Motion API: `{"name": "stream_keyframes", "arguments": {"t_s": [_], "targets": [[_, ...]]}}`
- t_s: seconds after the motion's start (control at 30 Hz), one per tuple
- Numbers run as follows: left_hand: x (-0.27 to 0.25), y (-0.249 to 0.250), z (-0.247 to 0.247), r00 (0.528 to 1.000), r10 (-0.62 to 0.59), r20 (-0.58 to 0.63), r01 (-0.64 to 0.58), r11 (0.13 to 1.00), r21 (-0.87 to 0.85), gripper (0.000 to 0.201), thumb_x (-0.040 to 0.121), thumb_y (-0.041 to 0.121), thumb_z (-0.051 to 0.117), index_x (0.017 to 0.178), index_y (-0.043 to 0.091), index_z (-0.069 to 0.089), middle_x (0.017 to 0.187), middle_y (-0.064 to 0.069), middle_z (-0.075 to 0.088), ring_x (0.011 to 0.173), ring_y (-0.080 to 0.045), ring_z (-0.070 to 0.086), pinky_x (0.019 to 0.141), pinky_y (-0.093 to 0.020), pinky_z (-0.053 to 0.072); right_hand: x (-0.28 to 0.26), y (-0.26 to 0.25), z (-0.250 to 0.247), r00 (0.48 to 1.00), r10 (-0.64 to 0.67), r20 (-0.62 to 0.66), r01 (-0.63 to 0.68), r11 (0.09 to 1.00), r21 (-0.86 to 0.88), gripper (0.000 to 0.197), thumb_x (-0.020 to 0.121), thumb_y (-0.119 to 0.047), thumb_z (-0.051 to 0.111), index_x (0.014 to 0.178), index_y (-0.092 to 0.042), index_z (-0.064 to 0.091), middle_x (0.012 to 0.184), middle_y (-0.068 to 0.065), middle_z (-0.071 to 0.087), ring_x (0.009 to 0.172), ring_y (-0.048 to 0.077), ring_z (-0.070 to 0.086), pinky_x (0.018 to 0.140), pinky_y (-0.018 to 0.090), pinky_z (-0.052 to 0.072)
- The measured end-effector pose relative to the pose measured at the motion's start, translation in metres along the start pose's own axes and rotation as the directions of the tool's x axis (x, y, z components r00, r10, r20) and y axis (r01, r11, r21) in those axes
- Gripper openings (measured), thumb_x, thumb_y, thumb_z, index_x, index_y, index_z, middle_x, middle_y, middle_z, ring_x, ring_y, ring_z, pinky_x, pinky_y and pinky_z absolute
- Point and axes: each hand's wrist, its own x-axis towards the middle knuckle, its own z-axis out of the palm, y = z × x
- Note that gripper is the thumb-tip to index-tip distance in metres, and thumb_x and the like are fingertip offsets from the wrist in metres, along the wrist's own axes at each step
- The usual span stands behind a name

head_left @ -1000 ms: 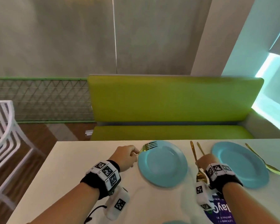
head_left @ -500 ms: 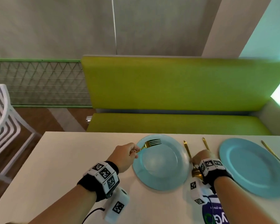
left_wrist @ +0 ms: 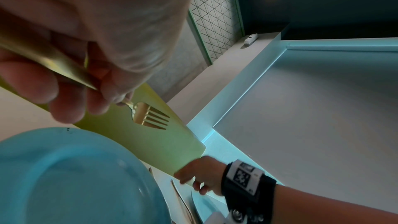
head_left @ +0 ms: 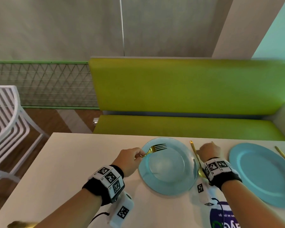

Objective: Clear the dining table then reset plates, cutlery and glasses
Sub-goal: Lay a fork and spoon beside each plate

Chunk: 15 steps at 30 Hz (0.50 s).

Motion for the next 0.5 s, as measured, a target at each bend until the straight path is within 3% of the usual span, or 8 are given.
{"name": "stream_keyframes", "arguments": {"t_s": [0.07,0.13,0.23,0.33,0.43,0.5], "targets": [[-0.001,0.001,-0.001,1.000,0.006,-0.020,-0.005,0.999,0.035,0.025,0.092,0.013,0.049,0.110,0.016,0.066,0.086,0.004,0.057,0.079,-0.012,0.052,0.075,-0.019,0.039,-0.019,-0.023,-0.018,0.987,-0.111,-0.119,0.132,0.973,0.189,0.029,0.091,-0.025,0.055,0.112,-0.009,0.067,0.115,0.008,0.068,0.108,0.023,0.061,0.096,0.026,0.042],[-0.003,0.003,-0.002,1.000,-0.012,-0.015,0.013,0.999,0.038,0.023,0.089,0.013,0.054,0.108,0.015,0.068,0.080,0.006,0.057,0.079,-0.012,0.053,0.073,-0.018,0.039,-0.047,-0.054,-0.033,0.937,-0.311,-0.158,0.343,0.904,0.256,0.028,0.089,-0.018,0.059,0.115,-0.009,0.066,0.116,0.009,0.067,0.109,0.022,0.060,0.093,0.022,0.040],[-0.008,0.008,-0.005,0.999,-0.041,0.015,0.040,0.998,0.042,0.020,0.085,0.011,0.061,0.104,0.015,0.064,0.079,0.006,0.059,0.082,-0.013,0.056,0.075,-0.020,0.043,-0.091,-0.098,-0.029,0.802,-0.596,0.042,0.588,0.799,0.129,0.028,0.091,-0.021,0.055,0.114,-0.012,0.067,0.119,0.005,0.065,0.113,0.021,0.057,0.095,0.025,0.039],[-0.016,0.013,-0.014,0.997,-0.069,0.041,0.067,0.997,0.042,0.028,0.080,0.011,0.068,0.097,0.021,0.048,0.077,0.004,0.061,0.081,-0.019,0.060,0.078,-0.031,0.049,-0.112,-0.119,-0.011,0.733,-0.654,0.188,0.669,0.743,-0.021,0.024,0.091,-0.023,0.054,0.109,-0.019,0.070,0.108,0.005,0.070,0.103,0.024,0.062,0.085,0.034,0.051],[-0.026,0.009,-0.025,0.994,-0.090,0.054,0.083,0.989,0.121,0.039,0.077,0.014,0.071,0.102,0.022,0.042,0.075,0.007,0.060,0.084,-0.020,0.061,0.080,-0.036,0.051,-0.123,-0.130,-0.002,0.703,-0.673,0.229,0.696,0.717,-0.030,0.023,0.092,-0.022,0.053,0.106,-0.021,0.071,0.102,0.005,0.071,0.097,0.024,0.064,0.075,0.030,0.047],[-0.033,0.002,-0.031,0.991,-0.112,0.070,0.101,0.984,0.149,0.043,0.077,0.015,0.071,0.110,0.019,0.043,0.082,0.003,0.065,0.082,-0.019,0.059,0.081,-0.038,0.051,-0.129,-0.138,0.001,0.692,-0.675,0.255,0.693,0.721,0.027,0.024,0.090,-0.019,0.055,0.105,-0.024,0.072,0.105,0.004,0.069,0.099,0.024,0.062,0.077,0.032,0.048]]}}
